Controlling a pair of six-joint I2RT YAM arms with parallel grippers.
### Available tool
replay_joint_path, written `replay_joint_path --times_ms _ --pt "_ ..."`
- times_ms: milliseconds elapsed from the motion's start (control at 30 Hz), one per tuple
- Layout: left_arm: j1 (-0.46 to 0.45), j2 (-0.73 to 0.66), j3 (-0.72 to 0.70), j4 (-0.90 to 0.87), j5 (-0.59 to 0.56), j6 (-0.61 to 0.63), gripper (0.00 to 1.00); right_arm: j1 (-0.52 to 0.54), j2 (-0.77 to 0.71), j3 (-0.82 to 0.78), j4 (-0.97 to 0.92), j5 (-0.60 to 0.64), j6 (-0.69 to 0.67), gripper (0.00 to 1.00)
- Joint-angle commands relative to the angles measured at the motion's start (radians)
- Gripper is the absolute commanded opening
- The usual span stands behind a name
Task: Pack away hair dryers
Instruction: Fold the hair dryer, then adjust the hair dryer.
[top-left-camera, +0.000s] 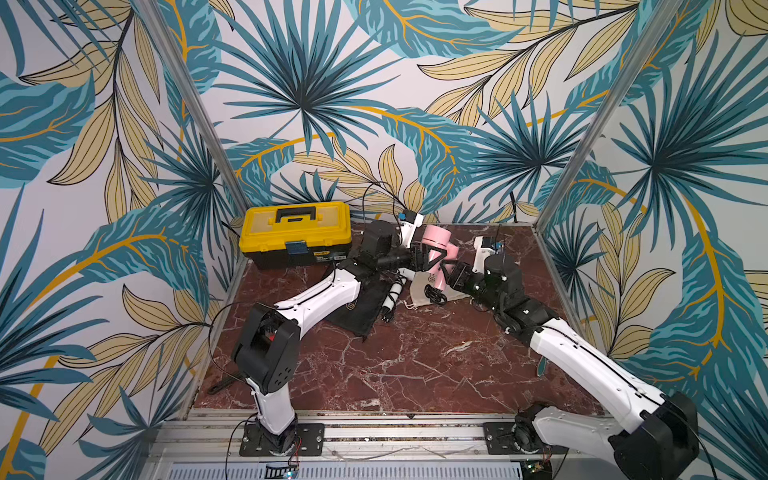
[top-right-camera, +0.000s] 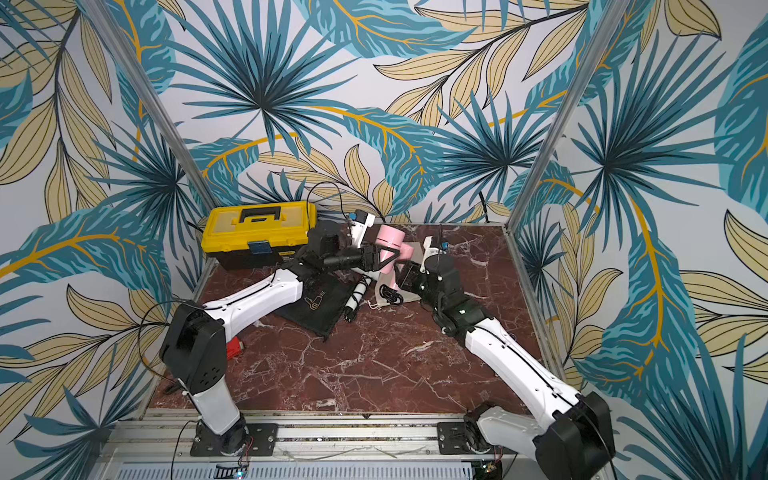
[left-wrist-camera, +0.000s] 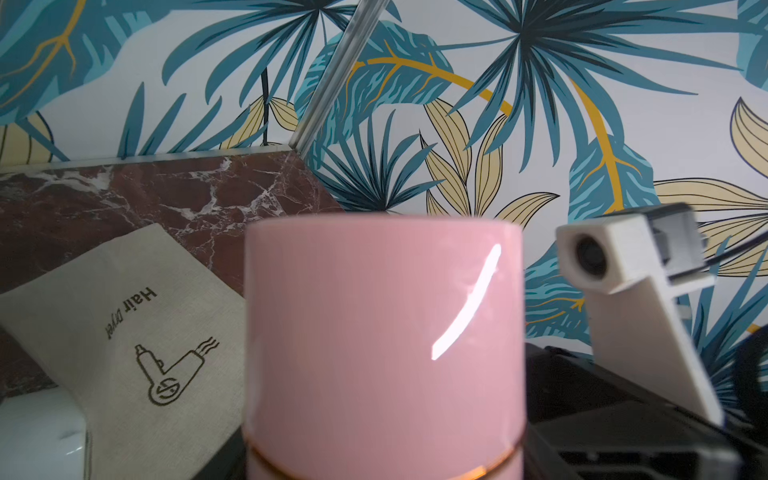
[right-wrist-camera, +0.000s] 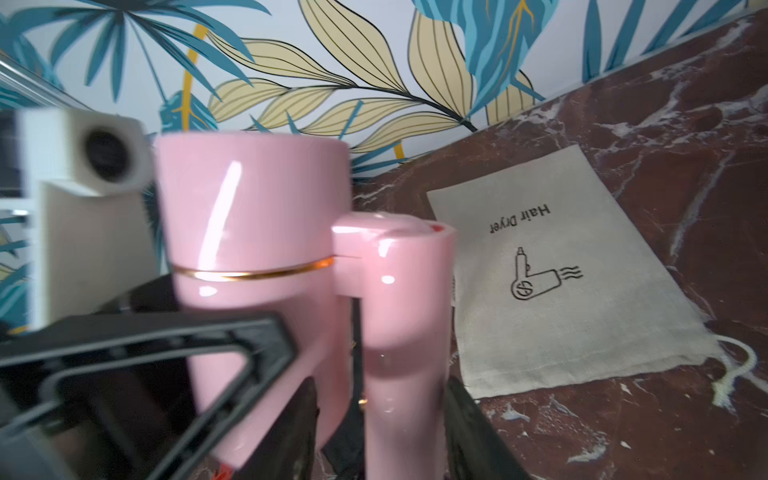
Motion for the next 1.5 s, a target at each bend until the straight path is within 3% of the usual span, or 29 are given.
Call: replay_joint_path --times_ms 0,67,200,433,533,667,967,1267,1467 --pt "-0.008 0.004 -0.017 0.022 0.07 -0.003 0.21 -0.024 -0.027 -0.018 0.045 -0.112 -0.054 0.59" --pt "-0.002 0.009 -0.01 0.022 0.091 -0.009 0.21 -0.05 -0.038 -0.027 0.038 -0.153 -0.078 0.66" --pt "0.021 0.018 0.006 0.022 0.183 -0.017 0.21 -0.13 -0.09 -0.062 -0.022 -0.21 -0.14 0.72" --pt "0.059 0.02 0.015 0.022 0.291 -0.008 0.22 -0.262 -0.168 -0.152 -0.062 -0.338 -0.21 0.73" --pt "0.06 0.026 0.031 0.025 0.337 -0.008 0.22 -0.29 -0.149 -0.201 0.055 -0.48 -0.17 0.71" --pt "0.06 0.036 0.049 0.076 0.407 -0.045 0.22 -0.307 -0.098 -0.282 0.346 -0.641 -0.067 0.71" --pt "0.058 0.038 0.065 0.105 0.481 -0.074 0.22 -0.325 0.034 -0.392 0.886 -0.733 0.192 0.67" --pt "0.058 0.059 0.072 0.212 0.459 -0.142 0.22 -0.324 0.125 -0.422 1.123 -0.785 0.35 0.59" --pt "0.055 0.091 0.105 0.238 0.458 -0.17 0.22 -0.324 0.108 -0.416 1.13 -0.796 0.366 0.55"
